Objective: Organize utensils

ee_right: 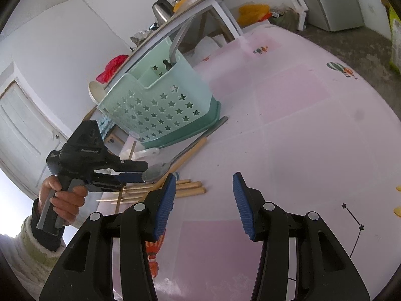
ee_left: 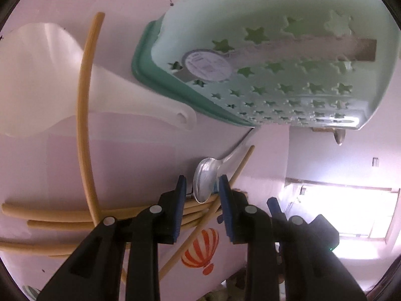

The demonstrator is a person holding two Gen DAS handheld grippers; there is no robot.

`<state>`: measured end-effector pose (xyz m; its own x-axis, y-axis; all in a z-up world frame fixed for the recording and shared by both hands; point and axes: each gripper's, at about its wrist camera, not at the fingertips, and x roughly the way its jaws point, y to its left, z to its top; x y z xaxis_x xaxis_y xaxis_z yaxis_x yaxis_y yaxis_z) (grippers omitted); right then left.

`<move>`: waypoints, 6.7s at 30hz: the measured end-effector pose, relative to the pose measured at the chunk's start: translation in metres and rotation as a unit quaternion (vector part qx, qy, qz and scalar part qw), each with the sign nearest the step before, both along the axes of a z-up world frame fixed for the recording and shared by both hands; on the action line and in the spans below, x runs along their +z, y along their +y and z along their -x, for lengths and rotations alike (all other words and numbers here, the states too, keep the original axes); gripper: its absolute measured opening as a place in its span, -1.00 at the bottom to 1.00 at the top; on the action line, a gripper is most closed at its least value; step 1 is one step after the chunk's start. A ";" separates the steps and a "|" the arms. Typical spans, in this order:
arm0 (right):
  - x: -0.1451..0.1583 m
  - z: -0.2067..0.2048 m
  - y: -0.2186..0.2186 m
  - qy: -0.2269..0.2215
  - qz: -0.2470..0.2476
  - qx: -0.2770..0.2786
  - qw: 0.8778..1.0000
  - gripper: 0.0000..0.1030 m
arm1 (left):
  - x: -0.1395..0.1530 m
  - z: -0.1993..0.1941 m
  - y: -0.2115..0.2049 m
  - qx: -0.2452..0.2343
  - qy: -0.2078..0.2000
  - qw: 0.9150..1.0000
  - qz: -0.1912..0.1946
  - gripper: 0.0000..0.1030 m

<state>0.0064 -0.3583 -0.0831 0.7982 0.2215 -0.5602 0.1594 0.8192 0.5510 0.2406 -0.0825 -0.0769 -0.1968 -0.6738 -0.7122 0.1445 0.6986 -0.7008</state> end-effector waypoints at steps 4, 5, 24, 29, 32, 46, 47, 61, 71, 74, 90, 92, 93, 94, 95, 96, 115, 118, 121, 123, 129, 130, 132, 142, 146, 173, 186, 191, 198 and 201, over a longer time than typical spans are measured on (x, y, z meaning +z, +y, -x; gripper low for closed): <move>0.002 0.003 -0.002 -0.004 -0.002 -0.005 1.000 -0.10 | 0.007 0.004 -0.006 0.005 -0.014 1.000 -0.014 -0.54; 0.003 0.005 -0.002 -0.006 -0.001 -0.006 1.000 -0.10 | 0.008 0.006 -0.006 0.005 -0.020 1.000 -0.021 -0.59; 0.081 -0.034 -0.063 -0.127 -0.086 -0.050 0.987 -0.10 | 0.112 0.068 0.023 0.034 -0.303 0.950 -0.060 -0.98; 0.078 -0.066 -0.077 -0.106 -0.120 -0.049 0.986 -0.18 | 0.136 0.088 0.019 0.031 -0.364 0.929 -0.057 -0.97; 0.080 -0.075 -0.072 -0.089 -0.107 -0.049 0.989 -0.61 | 0.145 0.101 0.024 0.036 -0.378 0.924 -0.047 -0.97; 0.083 -0.060 -0.075 -0.081 -0.117 -0.064 0.988 -0.64 | 0.156 0.119 0.084 0.107 -0.384 0.917 -0.006 -0.97; 0.089 -0.054 -0.074 -0.086 -0.105 -0.069 0.988 -0.41 | 0.156 0.118 0.089 0.113 -0.383 0.917 -0.004 -0.97; 0.130 -0.032 0.096 -0.155 0.198 0.081 0.964 -0.02 | 0.166 0.121 0.188 0.263 -0.421 0.867 -0.054 -0.97; 0.051 -0.156 0.243 -0.009 0.315 0.310 0.897 -0.10 | 0.142 0.108 0.236 0.330 -0.396 0.854 -0.073 -0.96; 0.028 -0.180 0.265 0.014 0.371 0.329 0.868 -0.16 | 0.135 0.105 0.244 0.336 -0.389 0.855 -0.072 -0.96; 0.005 -0.205 0.274 -0.015 0.447 0.302 0.842 -0.97 | 0.118 0.093 0.250 0.339 -0.372 0.861 -0.075 -0.96; 0.018 -0.197 0.268 -0.042 0.434 0.292 0.851 -0.99 | 0.118 0.093 0.250 0.339 -0.373 0.860 -0.076 -0.96; 0.026 -0.193 0.264 -0.058 0.424 0.287 0.857 -1.00 | 0.119 0.091 0.250 0.339 -0.373 0.860 -0.076 -0.96; 0.035 -0.188 0.259 -0.073 0.412 0.282 0.863 -1.00 | 0.120 0.091 0.249 0.338 -0.374 0.860 -0.076 -0.96; 0.041 -0.184 0.255 -0.085 0.402 0.277 0.869 -1.00 | 0.121 0.090 0.248 0.338 -0.376 0.860 -0.076 -0.96; 0.049 -0.180 0.251 -0.096 0.391 0.271 0.874 -1.00 | 0.122 0.090 0.247 0.338 -0.377 0.859 -0.077 -0.96; 0.182 -0.125 0.155 -0.298 0.117 0.209 0.924 -1.00 | 0.140 0.097 0.221 0.315 -0.403 0.857 -0.070 -0.96; 0.213 -0.104 0.118 -0.342 0.078 0.175 0.920 -1.00 | 0.138 0.095 0.219 0.311 -0.403 0.858 -0.070 -0.96; 0.229 -0.087 0.088 -0.369 0.060 0.142 0.916 -1.00 | 0.138 0.092 0.216 0.307 -0.404 0.859 -0.071 -0.96; 0.234 -0.076 0.069 -0.383 0.064 0.110 0.915 -1.00 | 0.138 0.091 0.215 0.305 -0.405 0.859 -0.073 -0.96; 0.214 -0.090 0.041 -0.365 0.064 0.061 0.927 -1.00 | 0.140 0.091 0.213 0.307 -0.408 0.857 -0.071 -0.96; 0.209 -0.093 0.039 -0.361 0.062 0.058 0.929 -1.00 | 0.143 0.092 0.213 0.308 -0.413 0.855 -0.067 -0.96; 0.195 -0.101 0.036 -0.347 0.064 0.049 0.935 -1.00 | 0.149 0.095 0.211 0.306 -0.422 0.851 -0.065 -0.96; 0.123 -0.119 0.007 -0.273 0.037 0.004 0.961 -1.00 | 0.205 0.116 0.188 0.276 -0.485 0.830 -0.019 -0.96; 0.122 -0.105 0.002 -0.275 0.033 -0.006 0.961 -1.00 | 0.225 0.121 0.169 0.252 -0.502 0.827 0.011 -0.96; 0.158 -0.123 -0.012 -0.345 0.016 -0.048 0.937 -1.00 | 0.270 0.112 -0.020 0.017 -0.681 0.721 -0.125 -0.97; 0.142 -0.132 -0.015 -0.344 -0.008 -0.056 0.937 -1.00 | 0.202 0.096 -0.084 -0.071 -0.744 0.614 -0.254 -0.97; 0.132 -0.140 -0.014 -0.338 -0.021 -0.058 0.939 -1.00 | 0.189 0.087 -0.082 -0.063 -0.720 0.647 -0.243 -0.93; 0.122 -0.137 -0.014 -0.336 -0.029 -0.059 0.939 -1.00 | 0.200 0.081 -0.067 -0.032 -0.656 0.733 -0.177 -0.86; 0.119 -0.136 -0.014 -0.333 -0.029 -0.057 0.941 -1.00 | 0.209 0.075 -0.050 0.003 -0.627 0.767 -0.138 -0.78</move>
<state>0.1424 -0.3721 0.0362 0.9883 0.1273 0.0839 -0.1520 0.7833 0.6028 0.1654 -0.1324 0.1320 0.7619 -0.4621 -0.4538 0.5800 0.7986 0.1605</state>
